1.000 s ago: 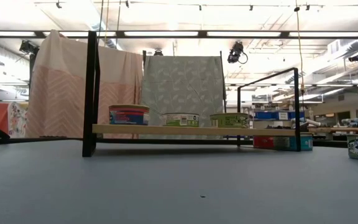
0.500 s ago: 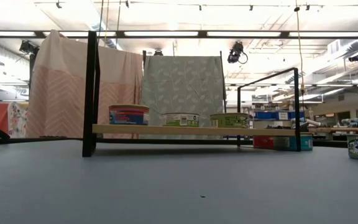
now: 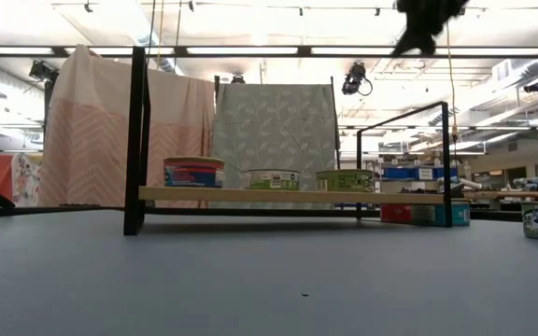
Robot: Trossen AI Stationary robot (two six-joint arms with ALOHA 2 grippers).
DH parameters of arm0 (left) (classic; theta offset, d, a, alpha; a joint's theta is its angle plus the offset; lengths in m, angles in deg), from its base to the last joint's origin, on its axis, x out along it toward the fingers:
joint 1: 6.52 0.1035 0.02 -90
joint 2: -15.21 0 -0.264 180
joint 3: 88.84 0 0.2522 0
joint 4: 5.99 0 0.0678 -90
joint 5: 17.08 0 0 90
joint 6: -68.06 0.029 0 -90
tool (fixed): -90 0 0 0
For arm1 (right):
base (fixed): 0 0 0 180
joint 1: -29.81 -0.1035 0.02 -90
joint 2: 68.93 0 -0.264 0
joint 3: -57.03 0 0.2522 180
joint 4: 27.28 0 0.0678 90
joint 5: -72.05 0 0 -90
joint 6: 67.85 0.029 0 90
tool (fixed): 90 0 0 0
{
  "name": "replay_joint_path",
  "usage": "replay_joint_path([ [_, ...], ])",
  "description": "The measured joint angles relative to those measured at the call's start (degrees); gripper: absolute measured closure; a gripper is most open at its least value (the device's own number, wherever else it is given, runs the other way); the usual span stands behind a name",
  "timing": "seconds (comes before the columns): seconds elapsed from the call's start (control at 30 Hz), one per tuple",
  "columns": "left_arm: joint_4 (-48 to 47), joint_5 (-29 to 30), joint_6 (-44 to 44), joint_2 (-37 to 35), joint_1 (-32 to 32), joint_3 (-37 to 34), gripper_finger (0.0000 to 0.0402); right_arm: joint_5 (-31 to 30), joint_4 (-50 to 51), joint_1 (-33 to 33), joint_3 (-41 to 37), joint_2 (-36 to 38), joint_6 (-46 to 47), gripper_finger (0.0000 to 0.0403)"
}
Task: Stack canned seafood by type on shelf
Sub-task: Put the yellow tuna can on the shelf
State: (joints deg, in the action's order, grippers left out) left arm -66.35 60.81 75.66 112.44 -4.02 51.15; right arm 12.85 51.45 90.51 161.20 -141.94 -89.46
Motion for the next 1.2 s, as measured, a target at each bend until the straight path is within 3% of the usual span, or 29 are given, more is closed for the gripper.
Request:
replay_joint_path([
  [0.2, 0.6, 1.4, 8.2, 0.0, 0.1, 0.0, 0.0396, 4.9, -3.4, 4.8, -15.6, 0.7, 3.8, 0.0396],
  [0.47, 10.7, 14.5, 18.8, -0.1, 0.2, 0.0, 0.0396, 7.6, -18.1, 5.0, -34.6, 8.5, 14.3, 0.0399],
  [0.77, 25.7, 27.9, 20.5, -0.2, 1.0, 0.0, 0.0396, 11.4, -30.3, 7.0, -51.9, 21.1, 26.3, 0.0400],
  [1.03, 26.1, 29.0, 20.4, -0.2, 1.0, 0.0, 0.0396, 10.7, -38.4, 7.0, -64.4, 29.4, 40.0, 0.0400],
  [1.2, 26.1, 29.5, 20.3, -0.2, 1.0, 0.0, 0.0396, 4.6, -35.8, 6.9, -65.9, 34.6, 44.0, 0.0400],
])
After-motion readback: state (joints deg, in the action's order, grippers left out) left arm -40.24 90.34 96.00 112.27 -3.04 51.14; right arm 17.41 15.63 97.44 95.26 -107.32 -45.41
